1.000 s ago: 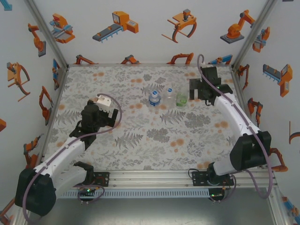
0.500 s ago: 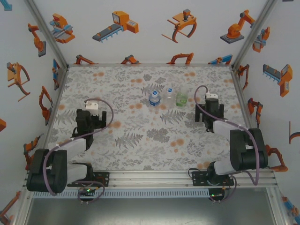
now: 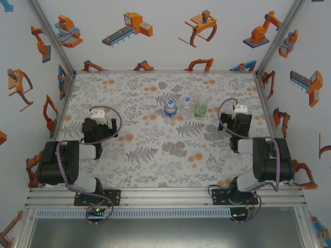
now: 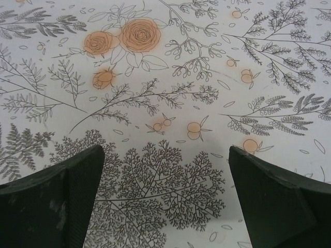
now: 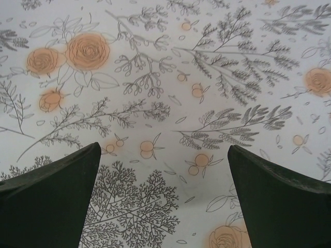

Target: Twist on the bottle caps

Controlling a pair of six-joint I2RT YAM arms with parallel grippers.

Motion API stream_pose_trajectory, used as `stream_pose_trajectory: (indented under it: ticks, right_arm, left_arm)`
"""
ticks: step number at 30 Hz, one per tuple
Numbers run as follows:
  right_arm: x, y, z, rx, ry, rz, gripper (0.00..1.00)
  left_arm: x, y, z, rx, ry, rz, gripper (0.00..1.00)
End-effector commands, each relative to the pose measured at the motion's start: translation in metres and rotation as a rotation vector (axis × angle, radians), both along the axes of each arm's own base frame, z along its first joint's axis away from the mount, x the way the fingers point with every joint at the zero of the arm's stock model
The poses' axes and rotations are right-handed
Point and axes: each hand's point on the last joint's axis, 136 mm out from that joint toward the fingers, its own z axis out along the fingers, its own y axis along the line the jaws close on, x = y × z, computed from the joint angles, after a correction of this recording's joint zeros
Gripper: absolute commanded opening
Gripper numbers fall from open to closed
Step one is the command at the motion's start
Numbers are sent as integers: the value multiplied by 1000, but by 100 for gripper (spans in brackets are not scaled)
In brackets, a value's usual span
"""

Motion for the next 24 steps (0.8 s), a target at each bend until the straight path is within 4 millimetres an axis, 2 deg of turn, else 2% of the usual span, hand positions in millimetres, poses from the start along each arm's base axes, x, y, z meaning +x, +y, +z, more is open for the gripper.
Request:
stream_pose_trajectory:
  ticks: [1,9,20,24]
  right_arm:
    - [7,8,18,42,-99,48,99]
    - [7,3,17,42,-93,13,99]
    - [8,3,17,42,-94,13,99]
    - [3,-4,19,35,-114,-26,99]
  left_arm:
    - [18,1,20,-44,-53,2,97]
    - [22,9,19,-44,-40,51,97]
    - [22,10,19,-50,-36,54,97]
    - [22,10,19,-51,-37,52,97]
